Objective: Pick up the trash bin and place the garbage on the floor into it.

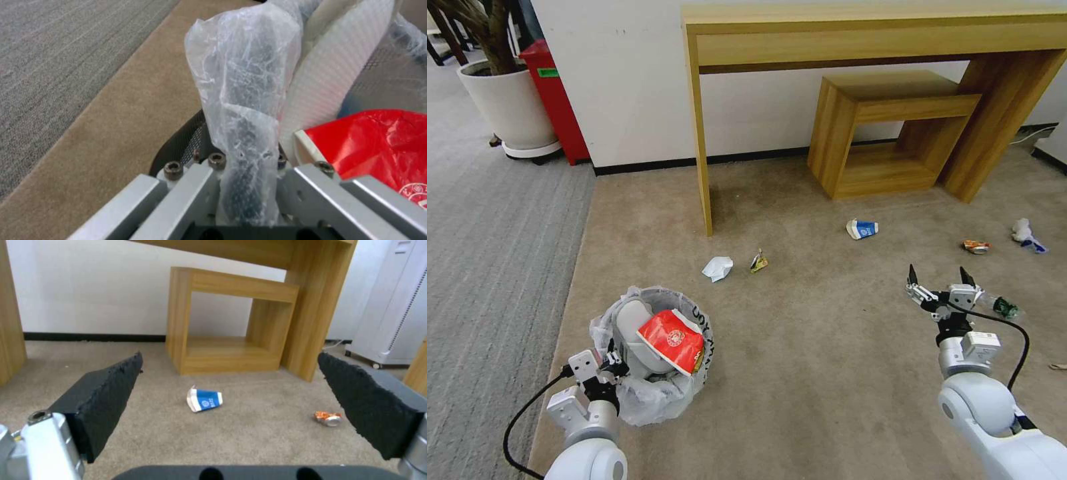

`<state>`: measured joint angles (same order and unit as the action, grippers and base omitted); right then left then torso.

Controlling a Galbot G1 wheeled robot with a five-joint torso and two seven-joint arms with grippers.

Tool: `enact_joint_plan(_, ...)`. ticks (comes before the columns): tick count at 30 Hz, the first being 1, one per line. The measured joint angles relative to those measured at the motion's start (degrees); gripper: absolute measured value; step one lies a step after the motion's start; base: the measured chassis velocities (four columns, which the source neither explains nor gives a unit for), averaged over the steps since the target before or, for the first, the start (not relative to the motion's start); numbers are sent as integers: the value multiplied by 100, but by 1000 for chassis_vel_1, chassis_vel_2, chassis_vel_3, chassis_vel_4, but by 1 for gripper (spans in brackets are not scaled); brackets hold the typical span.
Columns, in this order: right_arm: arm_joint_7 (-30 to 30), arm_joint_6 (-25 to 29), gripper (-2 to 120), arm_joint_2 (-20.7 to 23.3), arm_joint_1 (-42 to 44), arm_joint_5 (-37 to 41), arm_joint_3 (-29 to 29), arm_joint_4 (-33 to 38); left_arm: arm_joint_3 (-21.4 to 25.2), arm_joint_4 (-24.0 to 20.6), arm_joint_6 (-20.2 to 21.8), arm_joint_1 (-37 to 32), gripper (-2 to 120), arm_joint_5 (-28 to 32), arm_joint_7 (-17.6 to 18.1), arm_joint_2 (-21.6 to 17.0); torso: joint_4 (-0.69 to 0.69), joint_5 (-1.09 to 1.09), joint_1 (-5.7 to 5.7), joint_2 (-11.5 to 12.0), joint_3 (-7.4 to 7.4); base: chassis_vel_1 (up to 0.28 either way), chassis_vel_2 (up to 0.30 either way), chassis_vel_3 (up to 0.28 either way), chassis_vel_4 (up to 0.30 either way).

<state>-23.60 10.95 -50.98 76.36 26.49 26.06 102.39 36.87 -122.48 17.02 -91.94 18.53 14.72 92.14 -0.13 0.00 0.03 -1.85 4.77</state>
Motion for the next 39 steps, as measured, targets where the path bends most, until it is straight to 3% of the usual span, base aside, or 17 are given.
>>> enact_joint_plan(39, 191, 90, 100, -89, -33, -31, -7, -72, 23, 145, -151, 42, 1, -130, -20, 0, 0, 0, 0, 0, 0, 10, 11, 13, 15)
